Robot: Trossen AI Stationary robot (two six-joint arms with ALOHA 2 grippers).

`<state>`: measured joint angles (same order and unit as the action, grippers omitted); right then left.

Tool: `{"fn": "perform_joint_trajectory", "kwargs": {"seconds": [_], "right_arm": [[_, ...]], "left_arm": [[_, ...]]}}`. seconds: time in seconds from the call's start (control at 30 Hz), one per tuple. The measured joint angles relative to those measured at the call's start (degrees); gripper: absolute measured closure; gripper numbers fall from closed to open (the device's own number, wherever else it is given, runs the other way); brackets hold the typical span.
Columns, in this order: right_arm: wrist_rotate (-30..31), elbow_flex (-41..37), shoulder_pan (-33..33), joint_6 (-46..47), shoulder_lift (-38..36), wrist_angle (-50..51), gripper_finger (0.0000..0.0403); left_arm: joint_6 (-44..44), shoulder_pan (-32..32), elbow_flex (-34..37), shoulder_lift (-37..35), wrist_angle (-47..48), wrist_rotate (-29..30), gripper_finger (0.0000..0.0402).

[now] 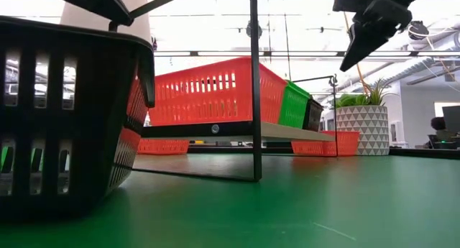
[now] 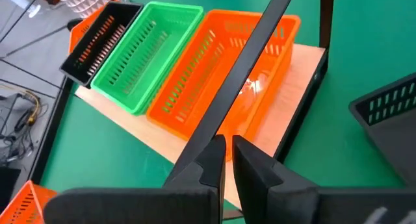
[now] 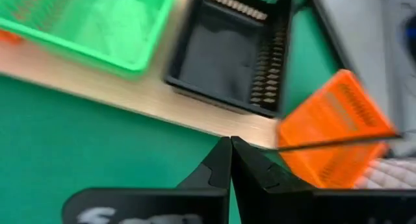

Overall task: Stack baskets on shelf by color
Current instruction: Stack the right orange bin into the orange bin on the shelf

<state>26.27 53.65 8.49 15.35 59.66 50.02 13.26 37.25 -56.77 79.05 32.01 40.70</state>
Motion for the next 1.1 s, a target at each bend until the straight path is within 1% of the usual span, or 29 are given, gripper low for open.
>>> {"fn": "perform_joint_trajectory", "kwargs": {"seconds": [0.03,0.1,0.27,0.4,0.43,0.57,0.67,0.8,0.9,1.1], "right_arm": [[-2.6,-0.3,-0.6,-0.9,0.0,-1.4,0.0397],[-5.2,-0.7,-1.3,-1.8,0.1,-3.1,0.0392],[-5.6,-0.7,-1.4,1.1,0.0,-2.4,0.0381],[-5.5,-0.7,-1.4,6.5,0.0,3.2,0.0379],[-5.2,-0.7,-1.4,8.0,0.0,4.8,0.0379],[0.6,-0.7,-2.3,12.1,0.0,9.0,0.0378],[3.6,-1.6,-5.3,11.9,0.0,7.3,0.0378],[3.9,-5.3,-10.7,3.9,0.0,3.5,0.0378],[2.7,-8.5,-15.8,-2.7,0.1,0.1,0.0378],[-6.4,-12.4,-24.3,-18.3,0.0,-8.5,0.0378]], "left_arm": [[0.3,0.3,0.0,0.0,0.3,-0.1,0.0371],[0.8,1.3,0.0,-0.7,1.5,-0.3,0.0371],[3.5,4.7,0.1,-4.8,5.0,-1.1,0.0371],[6.1,7.2,0.0,-9.3,6.3,-0.2,0.0371],[6.4,7.7,0.0,-10.3,6.8,0.3,0.0371],[4.6,8.3,0.0,-12.5,6.9,3.7,0.0371],[1.3,7.5,0.0,-13.0,6.7,5.3,0.0371],[-4.6,5.6,0.0,-13.2,4.8,5.4,0.0371],[-9.9,4.6,-0.6,-14.3,3.8,5.4,0.0371],[-19.2,2.5,-3.1,-18.0,3.7,5.4,0.0371]]}}
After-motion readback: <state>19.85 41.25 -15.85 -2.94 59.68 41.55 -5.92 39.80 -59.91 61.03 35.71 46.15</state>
